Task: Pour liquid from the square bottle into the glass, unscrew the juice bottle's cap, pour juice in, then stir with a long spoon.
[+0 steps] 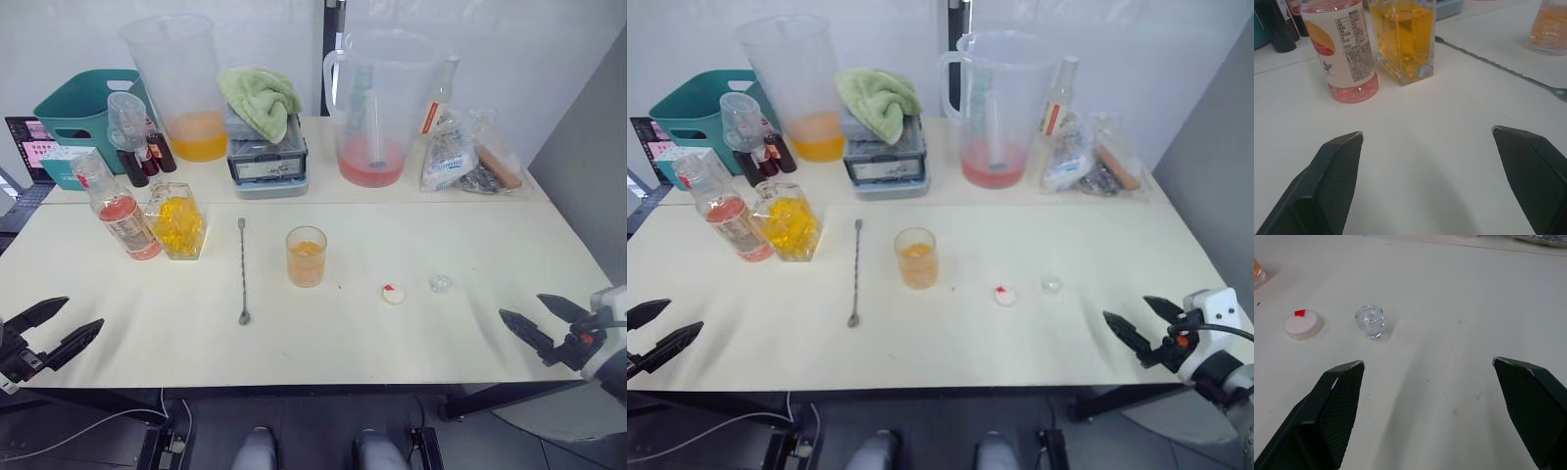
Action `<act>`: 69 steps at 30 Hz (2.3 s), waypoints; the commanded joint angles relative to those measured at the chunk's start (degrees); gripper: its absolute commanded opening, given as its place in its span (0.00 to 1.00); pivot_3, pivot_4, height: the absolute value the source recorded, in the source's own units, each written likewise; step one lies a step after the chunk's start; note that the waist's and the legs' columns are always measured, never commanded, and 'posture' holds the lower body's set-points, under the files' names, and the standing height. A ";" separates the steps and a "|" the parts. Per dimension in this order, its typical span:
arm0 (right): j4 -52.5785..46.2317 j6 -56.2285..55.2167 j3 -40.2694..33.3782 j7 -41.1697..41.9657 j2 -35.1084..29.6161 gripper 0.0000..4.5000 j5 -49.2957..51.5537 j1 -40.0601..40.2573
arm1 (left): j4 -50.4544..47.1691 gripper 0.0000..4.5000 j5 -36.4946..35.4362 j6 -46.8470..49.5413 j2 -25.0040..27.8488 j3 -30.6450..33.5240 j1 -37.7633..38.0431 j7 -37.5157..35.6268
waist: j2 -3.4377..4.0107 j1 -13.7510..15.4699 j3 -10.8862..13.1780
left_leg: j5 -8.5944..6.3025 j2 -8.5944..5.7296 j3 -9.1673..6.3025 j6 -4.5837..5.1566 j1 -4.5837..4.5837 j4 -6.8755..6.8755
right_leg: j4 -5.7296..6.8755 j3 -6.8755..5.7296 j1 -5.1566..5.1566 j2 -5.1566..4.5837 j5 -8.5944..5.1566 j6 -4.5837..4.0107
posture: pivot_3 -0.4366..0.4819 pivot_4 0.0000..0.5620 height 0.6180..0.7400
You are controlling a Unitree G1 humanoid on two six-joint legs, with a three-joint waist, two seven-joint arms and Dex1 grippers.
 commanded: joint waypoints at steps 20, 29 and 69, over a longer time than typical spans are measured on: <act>-0.01 9.03 20.93 20.64 -7.78 1.00 14.20 -27.53 | -59.99 0.99 -1.44 36.29 -25.58 -20.72 4.93 57.67 | 0.04 1.11 -0.03 | -0.06 -0.09 -0.06 0.07 0.02 0.41 | -0.26 -0.10 0.51 -0.05 0.07 0.11 | 0.48 0.27 1.00; -0.84 10.85 27.38 25.44 -9.57 1.00 13.44 -32.85 | -62.22 0.99 1.94 53.22 -28.21 -33.28 -8.16 71.08 | 0.03 1.77 -0.03 | -0.09 -0.14 -0.08 0.10 -0.02 0.42 | -0.43 -0.12 0.55 -0.06 0.08 0.14 | 0.48 0.27 1.00; -8.27 11.75 24.52 16.83 -8.89 1.00 15.43 -26.93 | -43.41 0.00 6.18 48.25 -10.25 -31.27 -16.40 45.09 | 0.24 1.41 -0.09 | -0.11 -0.17 -0.07 0.08 -0.03 0.27 | -0.68 -0.13 0.57 -0.08 0.11 0.21 | 0.48 0.27 1.00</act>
